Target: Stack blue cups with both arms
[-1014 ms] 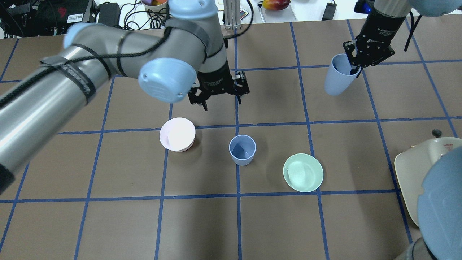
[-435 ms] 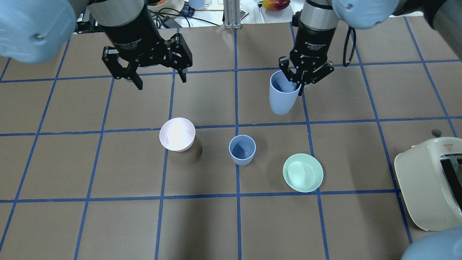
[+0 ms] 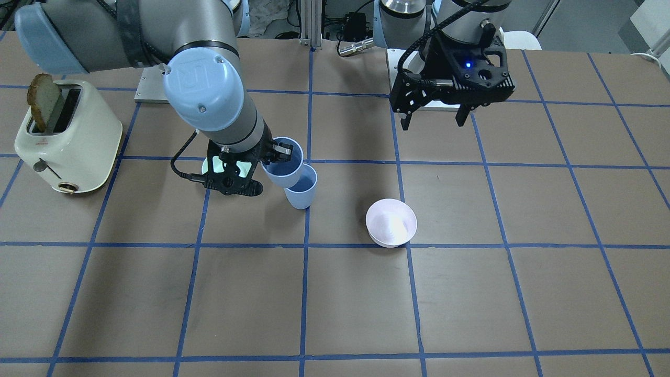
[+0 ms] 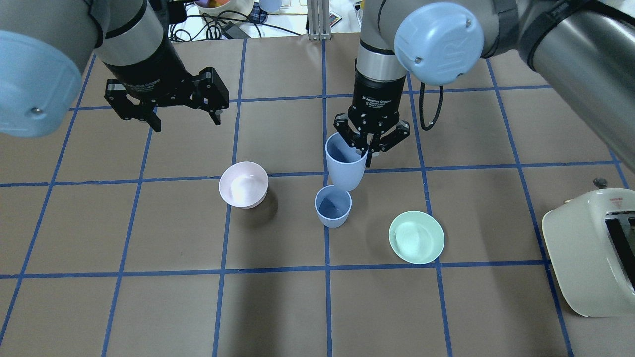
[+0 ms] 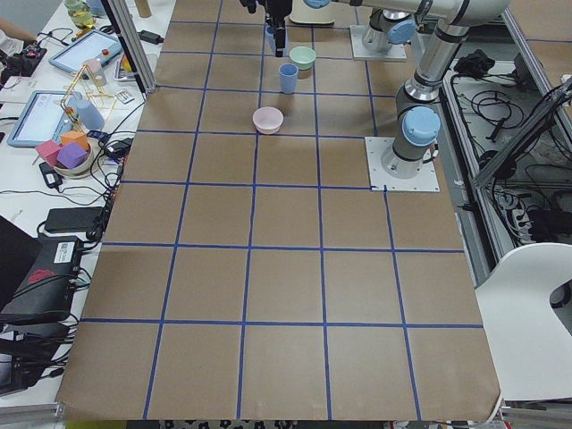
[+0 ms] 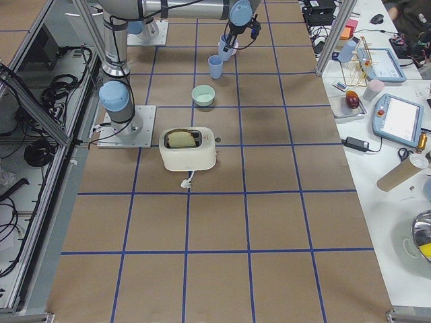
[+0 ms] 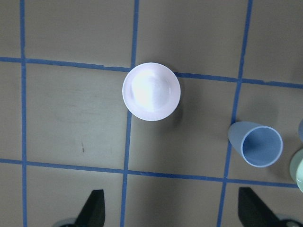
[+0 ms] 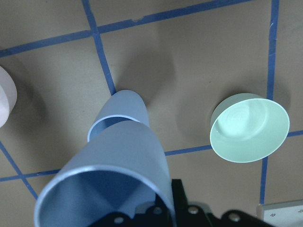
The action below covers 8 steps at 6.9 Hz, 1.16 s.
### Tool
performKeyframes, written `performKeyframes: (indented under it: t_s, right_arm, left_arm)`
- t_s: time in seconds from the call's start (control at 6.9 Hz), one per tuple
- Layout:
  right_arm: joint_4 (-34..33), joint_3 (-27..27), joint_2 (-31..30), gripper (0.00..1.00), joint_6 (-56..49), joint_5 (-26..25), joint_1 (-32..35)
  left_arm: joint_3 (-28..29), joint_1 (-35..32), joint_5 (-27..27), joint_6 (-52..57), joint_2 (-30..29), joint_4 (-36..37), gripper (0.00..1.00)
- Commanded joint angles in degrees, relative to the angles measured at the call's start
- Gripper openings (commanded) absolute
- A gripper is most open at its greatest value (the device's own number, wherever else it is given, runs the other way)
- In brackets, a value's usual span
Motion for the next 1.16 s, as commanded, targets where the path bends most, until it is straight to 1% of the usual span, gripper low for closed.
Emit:
performKeyframes:
  t_s: [0.0,0.14,0.29,0.43,0.87,1.01]
  right_arm:
    - [-2.1,2.5,-0.4,0.00,2.0,0.3,3.0]
    - [-6.1,4.4,-0.3,0.00,4.5,0.3,3.7]
    - [-9.3,6.5,-0.3,0.00,5.0,0.2,3.7]
    - [-9.8,7.5,-0.4,0.00,5.2,0.1,3.7]
    - [-9.7,7.7,-0.3,0.00,5.4,-0.1,3.7]
    - [-9.7,7.7,-0.3,0.06,5.0,-0.7,3.7]
  left_arm:
    - [0.4,2.8,-1.1,6.7,-0.7,4.2,1.00]
    - [0.6,3.3,-5.3,6.8,-1.3,4.4,1.00]
    - [0.6,3.3,-5.4,6.9,-1.6,4.4,1.00]
    - [0.6,3.3,-5.2,6.9,-1.5,4.5,1.00]
    - [-0.6,2.9,-4.6,6.6,-0.8,3.2,1.00]
    - [-0.6,2.9,-4.6,6.6,-0.5,3.7,1.00]
